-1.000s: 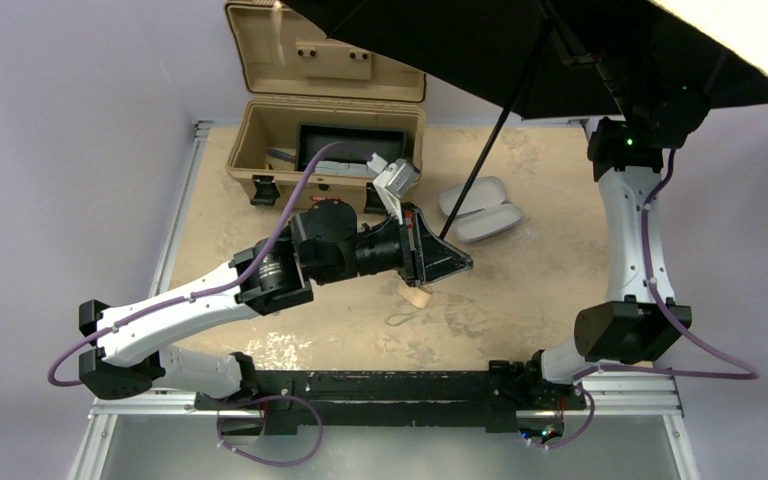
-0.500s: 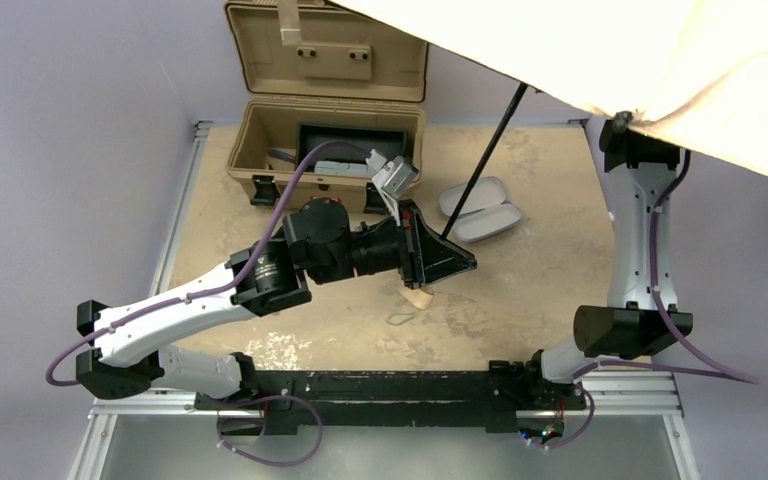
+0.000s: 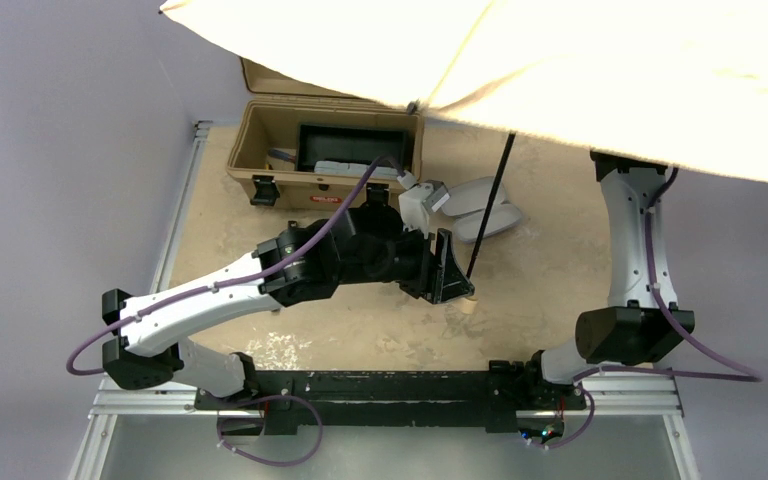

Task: Open the umbrella

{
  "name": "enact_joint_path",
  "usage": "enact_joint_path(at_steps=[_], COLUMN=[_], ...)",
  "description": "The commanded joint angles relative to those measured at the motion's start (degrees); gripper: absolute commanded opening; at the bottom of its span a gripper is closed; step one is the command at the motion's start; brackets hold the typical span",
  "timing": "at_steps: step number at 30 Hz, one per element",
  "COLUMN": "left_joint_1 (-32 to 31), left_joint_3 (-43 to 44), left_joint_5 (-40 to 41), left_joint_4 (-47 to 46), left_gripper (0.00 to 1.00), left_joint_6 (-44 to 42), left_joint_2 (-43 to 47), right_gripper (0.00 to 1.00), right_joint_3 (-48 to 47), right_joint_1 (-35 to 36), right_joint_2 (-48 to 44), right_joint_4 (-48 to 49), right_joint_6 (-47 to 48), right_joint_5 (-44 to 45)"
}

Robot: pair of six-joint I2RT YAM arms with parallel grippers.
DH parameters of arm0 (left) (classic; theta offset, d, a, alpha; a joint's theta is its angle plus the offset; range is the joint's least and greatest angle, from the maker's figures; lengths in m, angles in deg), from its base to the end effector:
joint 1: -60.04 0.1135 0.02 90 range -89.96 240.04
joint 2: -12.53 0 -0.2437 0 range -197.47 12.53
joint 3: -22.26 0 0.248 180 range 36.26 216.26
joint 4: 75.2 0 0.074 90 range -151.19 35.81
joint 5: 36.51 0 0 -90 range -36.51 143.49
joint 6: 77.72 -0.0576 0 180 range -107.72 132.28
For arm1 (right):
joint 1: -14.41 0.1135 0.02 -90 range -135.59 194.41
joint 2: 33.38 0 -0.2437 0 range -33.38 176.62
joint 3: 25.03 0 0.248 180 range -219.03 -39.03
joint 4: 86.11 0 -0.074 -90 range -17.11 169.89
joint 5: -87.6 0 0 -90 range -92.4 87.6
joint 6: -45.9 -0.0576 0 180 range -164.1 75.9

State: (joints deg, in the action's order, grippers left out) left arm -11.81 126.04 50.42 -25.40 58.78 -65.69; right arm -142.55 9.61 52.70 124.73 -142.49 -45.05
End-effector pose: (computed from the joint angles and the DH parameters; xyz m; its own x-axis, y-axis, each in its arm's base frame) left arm 0.0948 -0.2992 0.4051 -0.7874 0.0766 -0.6117 0.5709 0.4652 -0.6766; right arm 0.2714 0.0164 0.5890 -0.3785 0.7620 -0.5255 -0.8358 -0.0375 0.5477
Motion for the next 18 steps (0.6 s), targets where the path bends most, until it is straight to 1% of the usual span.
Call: enact_joint_path(at_steps=[1, 3, 6, 8, 9, 14, 16, 18], left_joint_1=[-1.7, -1.6, -1.5, -1.4, -1.4, -1.4, -1.4, -1.4], left_joint_3=[-2.4, -1.8, -0.1, 1.2, 1.7, 1.5, 1.2, -0.5], left_joint_5=[-3.7, -2.8, -2.1, -2.0, -2.0, -3.6, -4.7, -6.5], left_joint_4=[15.5, 16.0, 16.4, 16.7, 16.6, 10.5, 8.2, 6.3], left_gripper=[0.64, 0.72, 0.80, 0.89, 0.91, 0.93, 0.91, 0.87], left_joint_6=[0.0, -0.1, -0.4, -0.7, -1.0, -2.5, -3.2, -3.7], left_joint_2=[2.8, 3.4, 3.7, 3.6, 3.5, 2.7, 1.3, -0.3], right_gripper=[0.00, 0.00, 0.00, 0.00, 0.00, 0.00, 0.00, 0.00], right_joint_3=[-1.0, 0.5, 2.8, 3.0, 2.7, 4.4, 4.8, 3.8], right_joint_1=[-0.6, -0.4, 0.0, 0.6, 0.9, 1.9, 2.0, 2.0], right_joint_2=[-2.3, -3.2, -4.3, -4.5, -4.6, -6.2, -6.6, -6.3], right_joint_4=[2.1, 2.2, 3.0, 2.7, 1.8, 1.5, 1.8, 2.0], right_joint_6=[6.5, 7.3, 7.9, 8.6, 9.3, 8.7, 7.4, 6.3], right_joint_5=[10.7, 10.6, 10.6, 10.4, 10.5, 12.3, 13.4, 14.8])
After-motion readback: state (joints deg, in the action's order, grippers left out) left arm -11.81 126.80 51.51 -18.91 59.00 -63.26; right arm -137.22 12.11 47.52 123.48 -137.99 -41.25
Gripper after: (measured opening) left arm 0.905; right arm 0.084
